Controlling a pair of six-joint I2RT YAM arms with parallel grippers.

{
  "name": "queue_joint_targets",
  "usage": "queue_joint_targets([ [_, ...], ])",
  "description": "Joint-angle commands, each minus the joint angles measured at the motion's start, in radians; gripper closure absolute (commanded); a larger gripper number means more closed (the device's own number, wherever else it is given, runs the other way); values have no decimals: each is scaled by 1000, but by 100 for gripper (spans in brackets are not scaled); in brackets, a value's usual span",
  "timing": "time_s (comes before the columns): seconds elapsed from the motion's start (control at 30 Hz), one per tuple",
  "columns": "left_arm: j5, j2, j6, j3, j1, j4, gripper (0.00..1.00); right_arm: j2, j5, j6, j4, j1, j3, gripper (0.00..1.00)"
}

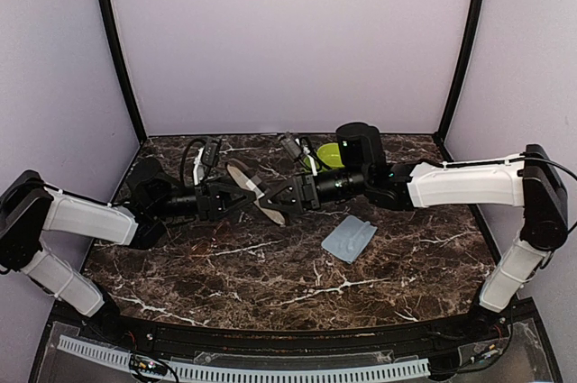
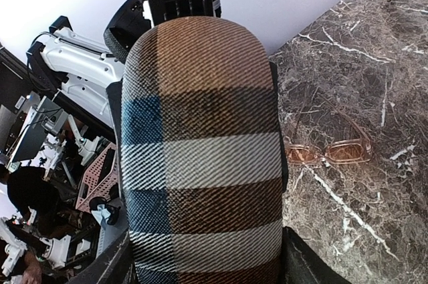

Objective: Organize the sunglasses
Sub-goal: Open the sunglasses case.

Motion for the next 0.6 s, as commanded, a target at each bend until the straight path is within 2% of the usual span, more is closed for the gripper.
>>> queue_joint_targets([
  [0.0,26,-5,29,13,-2,38,100,-1,2,28,51,-1,18,41],
  [0.17,58,-2,58,3,-2,48,100,-1,-28,61,94,-9,3,57],
  [0.27,78,-11,89,-10,-3,59,100,-7,-40,69,104,-18,-4,63],
  [0.47,121,-20,109,-23,-2,103,100,-23,-68,106,138,-48,-25,65],
  [0.57,157,-7,68,-16,-3,163,100,-24,-60,113,116,-65,-24,61],
])
